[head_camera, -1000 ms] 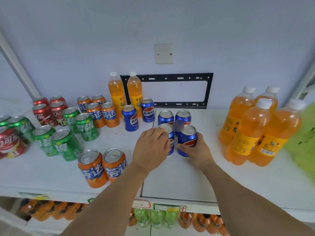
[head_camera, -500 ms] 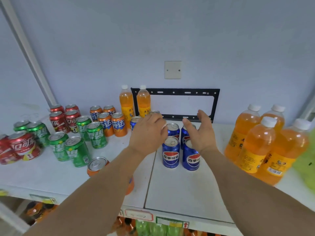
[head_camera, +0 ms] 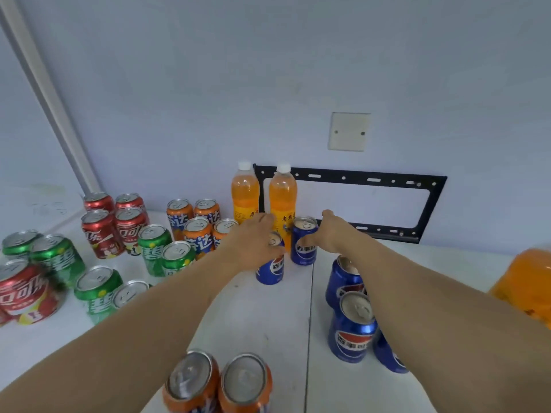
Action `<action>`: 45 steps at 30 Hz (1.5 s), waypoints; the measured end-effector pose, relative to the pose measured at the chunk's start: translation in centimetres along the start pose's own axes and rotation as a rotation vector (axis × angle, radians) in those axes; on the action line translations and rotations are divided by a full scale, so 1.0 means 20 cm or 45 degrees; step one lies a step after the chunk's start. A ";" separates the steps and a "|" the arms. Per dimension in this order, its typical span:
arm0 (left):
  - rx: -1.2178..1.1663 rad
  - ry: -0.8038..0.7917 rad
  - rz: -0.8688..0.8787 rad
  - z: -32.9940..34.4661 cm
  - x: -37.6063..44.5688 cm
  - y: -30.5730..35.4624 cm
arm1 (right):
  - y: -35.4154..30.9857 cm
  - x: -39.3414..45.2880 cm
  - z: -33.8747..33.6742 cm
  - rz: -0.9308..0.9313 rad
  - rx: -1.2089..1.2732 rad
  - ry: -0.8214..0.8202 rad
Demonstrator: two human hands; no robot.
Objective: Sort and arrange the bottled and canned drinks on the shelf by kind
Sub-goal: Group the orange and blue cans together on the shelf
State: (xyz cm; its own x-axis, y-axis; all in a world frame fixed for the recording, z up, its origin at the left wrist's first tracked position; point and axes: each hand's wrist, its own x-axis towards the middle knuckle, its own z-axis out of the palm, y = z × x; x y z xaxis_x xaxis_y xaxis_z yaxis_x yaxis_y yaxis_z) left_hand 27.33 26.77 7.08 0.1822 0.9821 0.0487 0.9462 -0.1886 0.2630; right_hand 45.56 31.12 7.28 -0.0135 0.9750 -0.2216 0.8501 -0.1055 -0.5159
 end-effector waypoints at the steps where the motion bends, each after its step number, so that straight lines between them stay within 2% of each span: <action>1: -0.110 -0.021 -0.060 0.03 0.02 -0.02 | -0.01 0.04 0.01 0.021 -0.019 -0.025; 6: -0.684 -0.026 -0.223 0.19 0.07 -0.06 | -0.04 0.19 0.06 0.123 -0.044 -0.115; 10: -0.986 -0.059 -0.277 0.25 0.11 -0.13 | -0.05 0.26 0.10 0.117 -0.034 -0.115; 16: -1.160 -0.130 -0.239 0.32 0.10 -0.21 | -0.01 0.24 0.09 0.081 0.078 -0.064; 20: -1.329 -0.103 -0.234 0.26 0.07 -0.16 | 0.02 0.14 -0.03 0.047 0.204 0.067; 24: -1.337 -0.105 -0.201 0.11 0.02 -0.08 | 0.04 -0.03 -0.16 -0.035 0.422 0.224; 31: -1.327 0.023 -0.059 -0.24 -0.25 0.17 | 0.10 -0.46 -0.31 -0.232 0.746 0.423; 35: -1.486 0.101 -0.072 -0.22 -0.51 0.38 | 0.22 -0.74 -0.31 -0.239 0.972 0.381; 38: -1.608 0.149 -0.099 -0.13 -0.72 0.52 | 0.34 -0.94 -0.28 -0.165 1.109 0.276; 45: -1.828 0.131 -0.176 0.16 -1.12 0.73 | 0.59 -1.27 -0.06 -0.116 1.168 0.188</action>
State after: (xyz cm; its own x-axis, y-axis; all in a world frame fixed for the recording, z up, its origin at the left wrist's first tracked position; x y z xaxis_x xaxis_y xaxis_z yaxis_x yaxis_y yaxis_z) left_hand 37.90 2.09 6.79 0.0352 0.9994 -0.0053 -0.1368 0.0101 0.9905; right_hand 56.53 5.34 7.81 0.0606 0.9955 -0.0730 0.0998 -0.0788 -0.9919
